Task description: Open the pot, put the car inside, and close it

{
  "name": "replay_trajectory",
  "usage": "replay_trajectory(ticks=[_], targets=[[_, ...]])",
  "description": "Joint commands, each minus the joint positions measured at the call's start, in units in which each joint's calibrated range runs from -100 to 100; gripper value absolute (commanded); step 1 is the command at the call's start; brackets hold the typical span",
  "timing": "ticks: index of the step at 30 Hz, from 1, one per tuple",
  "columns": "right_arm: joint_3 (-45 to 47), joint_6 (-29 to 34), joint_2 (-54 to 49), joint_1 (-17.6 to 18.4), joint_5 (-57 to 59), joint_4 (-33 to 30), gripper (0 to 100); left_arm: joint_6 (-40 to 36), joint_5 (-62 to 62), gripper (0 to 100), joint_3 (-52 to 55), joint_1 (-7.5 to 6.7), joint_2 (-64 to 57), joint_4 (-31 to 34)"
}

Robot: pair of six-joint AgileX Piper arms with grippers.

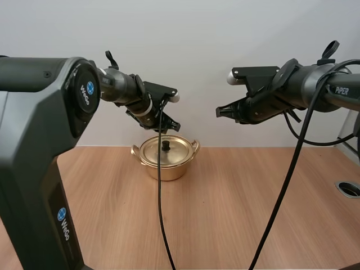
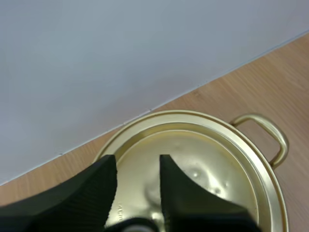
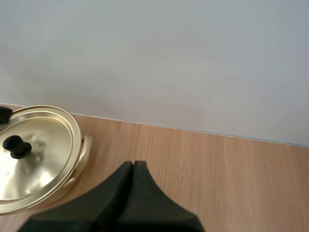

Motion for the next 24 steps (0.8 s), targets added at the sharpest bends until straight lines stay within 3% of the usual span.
replay_trajectory(ticks=[1,8,15,18,24], targets=[[-0.02,-0.03,0.05,0.01,0.09,0.42,0,-1.6,0.07,0,-0.53,0.64,-3.81,0.05],[-0.02,0.2,-0.05,0.01,0.83,2.08,0,-3.97,3.28,0,-0.7,2.99,-18.69,-0.06],[-0.02,2.54,-0.85,0.01,2.25,2.93,0,-10.04,14.1,0,-0.17,3.57,-30.28,0.45],[-0.02,2.54,-2.2,0.01,2.09,3.44,0,-17.41,-1.17,0,6.38,3.76,-35.76,2.93],[-0.02,2.28,-5.82,0.01,1.53,3.53,0,-18.25,-43.18,0,33.41,3.76,-47.91,7.22]])
